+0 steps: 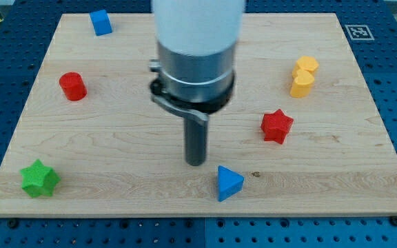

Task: Point your arm at the center left side of the board

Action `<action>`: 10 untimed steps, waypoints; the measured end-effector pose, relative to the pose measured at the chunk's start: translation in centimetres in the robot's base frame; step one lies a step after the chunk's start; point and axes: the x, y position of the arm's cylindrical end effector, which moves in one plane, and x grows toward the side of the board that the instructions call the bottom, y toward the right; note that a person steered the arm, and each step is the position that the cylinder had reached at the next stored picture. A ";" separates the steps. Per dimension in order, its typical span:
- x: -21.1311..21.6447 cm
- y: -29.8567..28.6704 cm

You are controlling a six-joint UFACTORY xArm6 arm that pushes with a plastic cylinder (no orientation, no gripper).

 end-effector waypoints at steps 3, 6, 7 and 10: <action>-1.3 -12.1; -2.4 -24.3; -3.6 -27.8; -14.2 -27.5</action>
